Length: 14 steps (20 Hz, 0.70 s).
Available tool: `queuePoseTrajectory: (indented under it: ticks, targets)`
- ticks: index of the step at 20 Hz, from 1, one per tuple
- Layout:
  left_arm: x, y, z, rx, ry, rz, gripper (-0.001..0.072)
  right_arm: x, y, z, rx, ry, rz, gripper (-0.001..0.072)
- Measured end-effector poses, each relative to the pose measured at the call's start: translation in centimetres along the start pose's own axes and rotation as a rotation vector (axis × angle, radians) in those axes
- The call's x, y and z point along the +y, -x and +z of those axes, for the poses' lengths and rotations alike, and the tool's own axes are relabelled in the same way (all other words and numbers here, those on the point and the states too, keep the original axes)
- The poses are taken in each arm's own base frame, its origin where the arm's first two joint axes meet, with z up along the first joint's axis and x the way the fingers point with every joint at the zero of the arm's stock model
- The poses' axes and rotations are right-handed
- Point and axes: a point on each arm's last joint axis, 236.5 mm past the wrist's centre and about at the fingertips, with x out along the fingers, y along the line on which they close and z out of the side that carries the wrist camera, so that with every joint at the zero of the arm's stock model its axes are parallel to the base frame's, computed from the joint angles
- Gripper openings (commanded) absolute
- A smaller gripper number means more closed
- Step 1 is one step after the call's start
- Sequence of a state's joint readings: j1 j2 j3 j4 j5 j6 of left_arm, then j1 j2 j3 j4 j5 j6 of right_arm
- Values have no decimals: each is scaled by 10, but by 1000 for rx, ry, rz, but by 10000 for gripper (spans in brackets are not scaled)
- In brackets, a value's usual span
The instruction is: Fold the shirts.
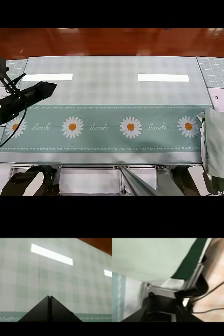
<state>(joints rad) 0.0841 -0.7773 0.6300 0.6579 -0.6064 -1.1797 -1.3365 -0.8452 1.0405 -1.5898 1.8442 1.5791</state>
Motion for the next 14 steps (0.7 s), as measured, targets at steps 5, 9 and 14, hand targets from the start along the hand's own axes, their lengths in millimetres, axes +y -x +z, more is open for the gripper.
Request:
queuePoseTrajectory:
  ticks: [5, 9, 14]
  targets:
    - [-13, 16, 38, -42, -42, -23, 16, 116, 23, 31, -108, 141, 476, 31]
    - [-43, 26, 86, -77, -99, -75, 15, 247, 84, 24, -294, 479, 814, 31]
    - [-98, -14, 82, 110, -225, -157, 14, 390, 97, -97, -352, 1047, 856, 31]
